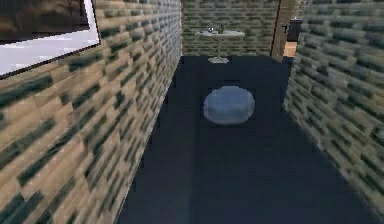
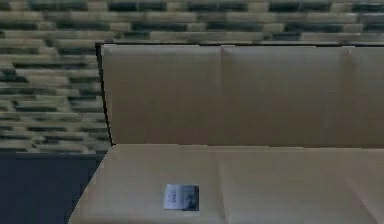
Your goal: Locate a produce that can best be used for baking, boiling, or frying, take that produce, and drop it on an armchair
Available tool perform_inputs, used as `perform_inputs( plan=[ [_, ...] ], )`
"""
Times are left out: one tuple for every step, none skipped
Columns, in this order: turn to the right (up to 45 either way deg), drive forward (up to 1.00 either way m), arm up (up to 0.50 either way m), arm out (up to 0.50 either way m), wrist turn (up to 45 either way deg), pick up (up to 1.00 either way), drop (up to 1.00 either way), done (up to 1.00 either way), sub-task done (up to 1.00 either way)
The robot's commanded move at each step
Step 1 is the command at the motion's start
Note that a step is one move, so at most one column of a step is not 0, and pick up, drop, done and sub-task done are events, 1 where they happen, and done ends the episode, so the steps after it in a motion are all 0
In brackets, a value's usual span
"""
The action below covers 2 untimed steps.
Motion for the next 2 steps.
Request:
perform_inputs(
  plan=[
    [0.0,1.0,0.0,0.0,0.0,0.0,0.0,0.0,0.0],
    [0.0,1.0,0.0,0.0,0.0,0.0,0.0,0.0,0.0]
  ],
)
